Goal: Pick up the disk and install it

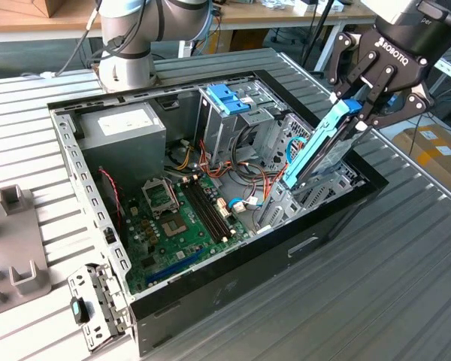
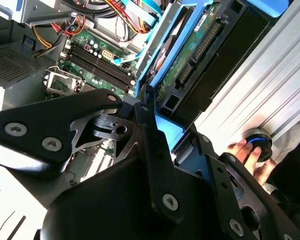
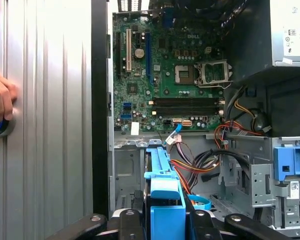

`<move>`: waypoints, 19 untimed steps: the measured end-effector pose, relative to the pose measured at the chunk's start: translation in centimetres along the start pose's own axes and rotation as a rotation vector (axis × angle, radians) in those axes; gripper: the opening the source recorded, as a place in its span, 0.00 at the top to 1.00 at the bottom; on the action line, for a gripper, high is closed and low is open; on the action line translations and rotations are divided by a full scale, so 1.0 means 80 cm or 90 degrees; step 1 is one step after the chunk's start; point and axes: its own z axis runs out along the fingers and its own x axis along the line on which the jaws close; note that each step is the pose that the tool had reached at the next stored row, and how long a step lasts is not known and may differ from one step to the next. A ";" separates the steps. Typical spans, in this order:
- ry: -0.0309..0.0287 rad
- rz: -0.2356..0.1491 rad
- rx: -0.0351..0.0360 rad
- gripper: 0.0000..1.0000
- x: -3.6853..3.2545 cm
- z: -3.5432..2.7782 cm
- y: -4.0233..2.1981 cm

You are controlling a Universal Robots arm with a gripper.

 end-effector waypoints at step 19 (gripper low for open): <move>-0.0003 0.000 0.0000 0.63 0.0019 0.0211 -0.0011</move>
